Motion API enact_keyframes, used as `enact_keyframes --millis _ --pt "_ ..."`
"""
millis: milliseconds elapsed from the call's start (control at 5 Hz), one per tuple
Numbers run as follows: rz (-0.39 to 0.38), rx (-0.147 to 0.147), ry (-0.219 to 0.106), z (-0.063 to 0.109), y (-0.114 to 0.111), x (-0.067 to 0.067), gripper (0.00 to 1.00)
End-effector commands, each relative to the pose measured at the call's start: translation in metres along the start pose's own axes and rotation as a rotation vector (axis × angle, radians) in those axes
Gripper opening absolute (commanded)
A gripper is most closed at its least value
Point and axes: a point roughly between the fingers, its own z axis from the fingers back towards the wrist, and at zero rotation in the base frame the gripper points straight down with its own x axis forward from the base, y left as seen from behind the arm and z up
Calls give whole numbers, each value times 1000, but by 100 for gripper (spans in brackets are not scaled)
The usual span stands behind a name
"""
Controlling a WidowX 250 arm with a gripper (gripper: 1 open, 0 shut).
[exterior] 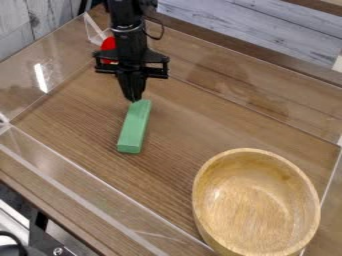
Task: Put the green block in the brown bowl
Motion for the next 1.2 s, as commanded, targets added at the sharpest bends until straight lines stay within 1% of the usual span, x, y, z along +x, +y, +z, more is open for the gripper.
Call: enact_keyframes --millis 0,200,600,800,1000 --pt "29 5 -47 5 -1 4 0" --pt "61 7 -43 -3 0 1 0" --pt "120 -3 -37 -7 -14 2 0" --pt "104 -9 -30 0 -14 8 0" --pt "88 -8 -22 2 -12 9 0"
